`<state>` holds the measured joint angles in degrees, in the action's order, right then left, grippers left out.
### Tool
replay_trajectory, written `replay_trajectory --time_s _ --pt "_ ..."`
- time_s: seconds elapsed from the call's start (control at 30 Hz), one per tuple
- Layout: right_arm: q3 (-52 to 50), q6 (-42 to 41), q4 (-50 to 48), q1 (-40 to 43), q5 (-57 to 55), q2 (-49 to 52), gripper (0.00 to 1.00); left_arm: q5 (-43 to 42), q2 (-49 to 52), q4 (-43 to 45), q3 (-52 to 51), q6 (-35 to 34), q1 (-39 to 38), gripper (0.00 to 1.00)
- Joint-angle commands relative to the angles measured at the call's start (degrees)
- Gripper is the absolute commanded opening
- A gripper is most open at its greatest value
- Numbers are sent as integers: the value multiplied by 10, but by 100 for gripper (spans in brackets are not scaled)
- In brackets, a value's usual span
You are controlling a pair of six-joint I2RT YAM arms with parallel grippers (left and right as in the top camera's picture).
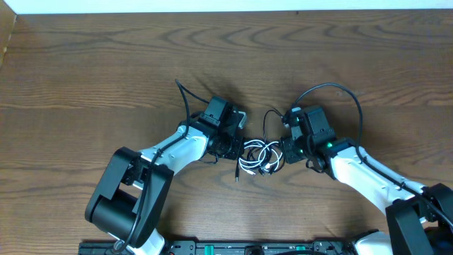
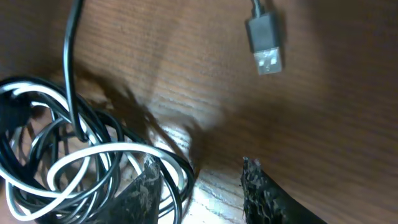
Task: Untangle cables
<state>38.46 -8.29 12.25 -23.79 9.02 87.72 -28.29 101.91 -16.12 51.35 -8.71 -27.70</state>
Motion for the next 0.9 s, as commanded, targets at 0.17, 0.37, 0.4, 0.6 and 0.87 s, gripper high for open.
replay_trajectory --time_s 0.17,0.37,0.4,0.6,0.87 --pt "-24 6 -24 0 5 3 38 -44 12 12 -6 11 4 7" --pt "-25 -18 -27 0 -26 4 31 -113 12 12 -6 12 4 7" --pt "-25 -30 -27 1 -40 5 29 -119 12 12 -6 12 4 7" --pt "-26 -54 -22 1 -70 5 26 -127 12 13 -6 14 4 7" --pt "-27 -54 2 0 -69 6 26 -137 12 12 -6 13 1 7"
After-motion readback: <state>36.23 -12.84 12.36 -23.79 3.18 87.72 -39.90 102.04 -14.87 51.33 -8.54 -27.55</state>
